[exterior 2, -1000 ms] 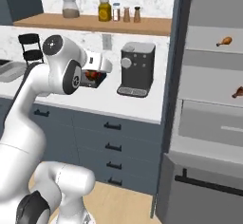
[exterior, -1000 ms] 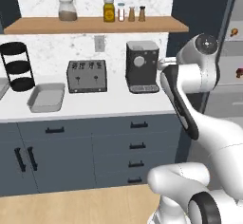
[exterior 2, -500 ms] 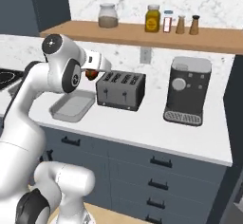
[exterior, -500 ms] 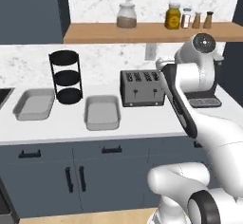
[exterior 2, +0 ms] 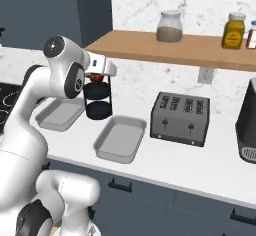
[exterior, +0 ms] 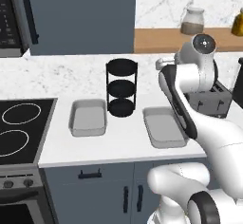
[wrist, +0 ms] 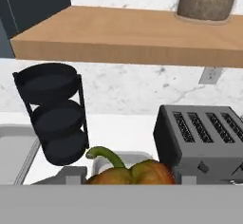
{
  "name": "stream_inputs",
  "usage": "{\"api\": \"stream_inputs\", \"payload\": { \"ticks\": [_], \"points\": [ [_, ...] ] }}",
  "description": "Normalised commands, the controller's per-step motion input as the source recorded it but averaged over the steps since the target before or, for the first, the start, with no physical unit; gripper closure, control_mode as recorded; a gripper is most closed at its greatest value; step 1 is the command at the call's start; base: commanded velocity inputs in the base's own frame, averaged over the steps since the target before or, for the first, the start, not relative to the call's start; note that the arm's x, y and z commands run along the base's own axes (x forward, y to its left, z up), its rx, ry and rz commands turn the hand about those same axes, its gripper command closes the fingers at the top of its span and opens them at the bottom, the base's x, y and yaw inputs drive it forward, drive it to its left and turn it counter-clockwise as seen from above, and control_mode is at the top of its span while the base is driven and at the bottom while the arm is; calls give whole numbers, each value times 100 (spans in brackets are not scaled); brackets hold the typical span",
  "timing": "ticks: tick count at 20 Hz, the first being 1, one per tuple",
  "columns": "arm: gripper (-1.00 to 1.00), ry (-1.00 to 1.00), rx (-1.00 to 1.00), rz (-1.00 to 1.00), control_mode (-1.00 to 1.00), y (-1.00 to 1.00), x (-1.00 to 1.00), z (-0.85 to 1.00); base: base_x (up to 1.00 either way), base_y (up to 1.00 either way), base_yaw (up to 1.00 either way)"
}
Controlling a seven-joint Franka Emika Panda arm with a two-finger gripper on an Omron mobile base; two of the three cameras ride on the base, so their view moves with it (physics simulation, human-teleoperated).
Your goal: Place one bell pepper and one chicken drumstick in each tupperware on the nearby counter, to pack two identical lunches.
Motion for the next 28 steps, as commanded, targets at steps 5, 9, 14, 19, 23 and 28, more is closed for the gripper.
{"api": "stream_inputs", "payload": {
  "ticks": [5,9,14,19,23,28],
  "points": [
    [100,0,0,0,100,0,0,0,61,100,-8],
    [100,0,0,0,100,0,0,0,-17,52,-19],
    [100,0,0,0,100,0,0,0,-41,15,-23],
    [100,9,-4,-11,-100,16,-3,-60,0,0,0],
    [100,15,-1,-1,-100,43,0,-90,0,0,0],
    [100,12,8,0,-100,41,0,-80,0,0,0]
  ]
}}
